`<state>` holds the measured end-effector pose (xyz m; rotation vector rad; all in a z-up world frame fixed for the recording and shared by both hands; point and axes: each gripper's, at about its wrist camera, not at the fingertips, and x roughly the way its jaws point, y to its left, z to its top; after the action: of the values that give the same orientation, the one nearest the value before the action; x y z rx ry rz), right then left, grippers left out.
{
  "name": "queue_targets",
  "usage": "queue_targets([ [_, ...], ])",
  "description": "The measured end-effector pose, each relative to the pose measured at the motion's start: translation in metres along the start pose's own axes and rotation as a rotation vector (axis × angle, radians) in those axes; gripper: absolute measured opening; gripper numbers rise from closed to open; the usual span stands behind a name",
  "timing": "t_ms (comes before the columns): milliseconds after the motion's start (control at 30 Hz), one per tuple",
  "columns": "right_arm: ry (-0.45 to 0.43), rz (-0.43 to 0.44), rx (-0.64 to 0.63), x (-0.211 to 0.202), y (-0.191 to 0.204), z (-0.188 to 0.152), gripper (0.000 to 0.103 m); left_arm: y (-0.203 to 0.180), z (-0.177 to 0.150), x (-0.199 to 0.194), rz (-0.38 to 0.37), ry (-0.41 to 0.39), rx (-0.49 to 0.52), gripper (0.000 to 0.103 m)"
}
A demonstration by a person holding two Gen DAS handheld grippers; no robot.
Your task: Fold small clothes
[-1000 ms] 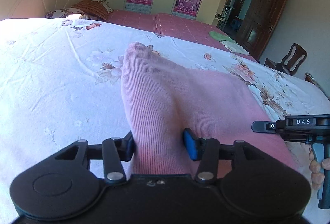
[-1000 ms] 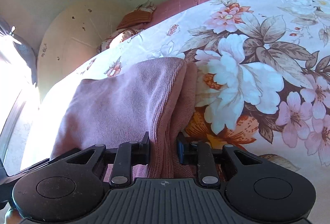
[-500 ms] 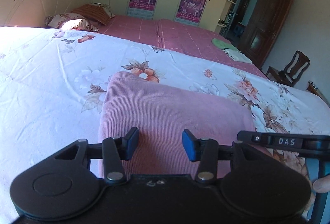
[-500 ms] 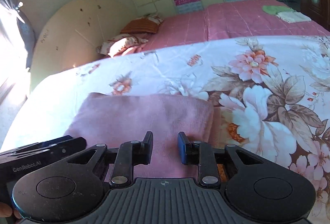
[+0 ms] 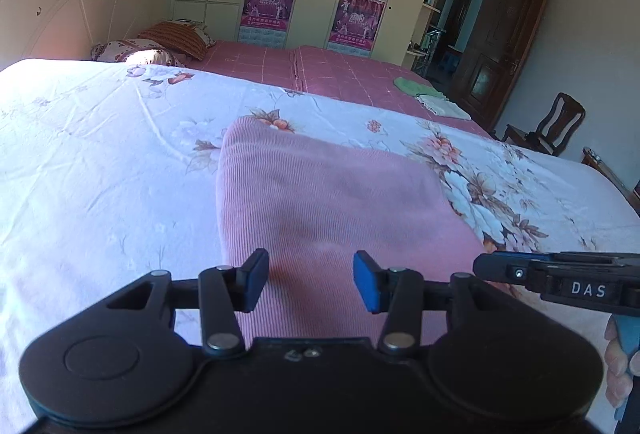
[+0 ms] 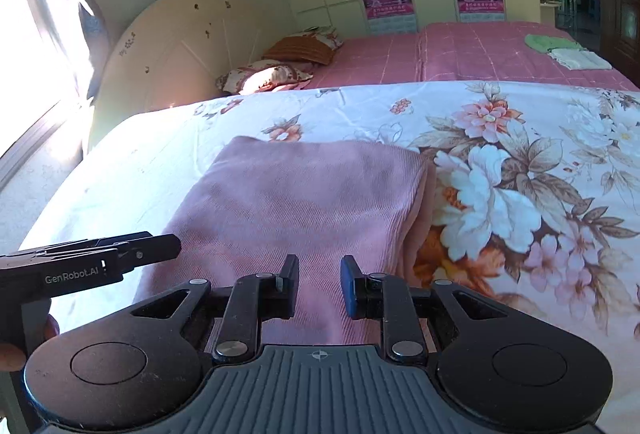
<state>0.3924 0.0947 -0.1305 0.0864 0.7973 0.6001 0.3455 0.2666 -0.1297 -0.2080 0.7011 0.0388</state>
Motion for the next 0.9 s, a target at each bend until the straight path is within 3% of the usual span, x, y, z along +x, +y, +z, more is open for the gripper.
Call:
queue_targets([
  [100,0.031,-0.035,-0.052,0.003,0.011,-0.016,0.022,-0.013,-0.014,0.001,0.016,0.016,0.061,0.046],
  [200,0.097,-0.143,-0.095,0.019,-0.001,-0.034,0.022,-0.016,-0.020,0.010,0.029,0.034,0.091,0.048],
  [233,0.112,-0.148,-0.072,0.022,-0.008,-0.038,0.017,-0.017,-0.021,0.012,0.037,0.039,0.096,0.048],
  [267,0.105,-0.167,-0.060,0.023,-0.014,-0.042,0.000,-0.018,-0.021,0.013,0.043,0.042,0.103,0.048],
  [467,0.110,-0.181,-0.030,0.026,-0.015,-0.041,0.000,-0.020,-0.022,0.010,0.056,0.058,0.107,0.051],
  [667,0.057,-0.172,-0.020,0.006,0.005,-0.037,0.000,-0.025,-0.022,0.005,0.054,0.071,0.102,0.068],
  [767,0.132,-0.214,-0.014,0.025,0.001,-0.045,0.000,-0.027,-0.027,0.005,0.053,0.079,0.102,0.083],
  [900,0.118,-0.198,0.034,0.017,-0.002,-0.043,0.000,-0.028,-0.030,0.001,0.060,0.084,0.092,0.099],
])
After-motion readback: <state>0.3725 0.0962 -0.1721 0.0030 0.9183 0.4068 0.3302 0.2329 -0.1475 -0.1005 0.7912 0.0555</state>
